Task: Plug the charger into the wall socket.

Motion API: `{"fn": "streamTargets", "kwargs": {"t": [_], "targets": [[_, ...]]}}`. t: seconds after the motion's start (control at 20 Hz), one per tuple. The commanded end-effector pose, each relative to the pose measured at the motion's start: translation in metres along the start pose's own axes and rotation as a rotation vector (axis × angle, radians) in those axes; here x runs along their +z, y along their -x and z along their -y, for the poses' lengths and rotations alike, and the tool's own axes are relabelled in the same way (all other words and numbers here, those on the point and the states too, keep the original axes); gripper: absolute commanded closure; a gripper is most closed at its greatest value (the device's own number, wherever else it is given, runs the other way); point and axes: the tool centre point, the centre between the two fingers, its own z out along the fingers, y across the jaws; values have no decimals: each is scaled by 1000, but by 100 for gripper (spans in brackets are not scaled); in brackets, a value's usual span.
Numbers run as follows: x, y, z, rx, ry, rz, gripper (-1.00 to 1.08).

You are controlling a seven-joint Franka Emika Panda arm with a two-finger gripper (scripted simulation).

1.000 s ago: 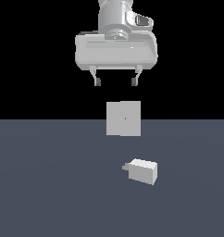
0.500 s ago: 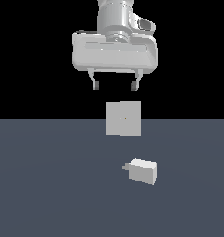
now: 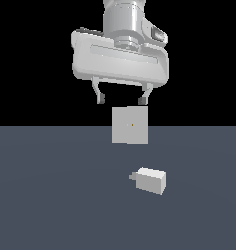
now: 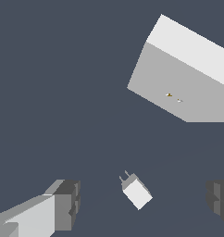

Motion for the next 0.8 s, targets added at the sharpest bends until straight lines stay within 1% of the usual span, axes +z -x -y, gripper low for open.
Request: {"fn": "streamTargets", "kwargs": {"t": [0.0, 0.75], "targets": [[7, 7, 1, -59, -3, -4, -92], [47, 45, -4, -389, -19, -25, -92]]}}
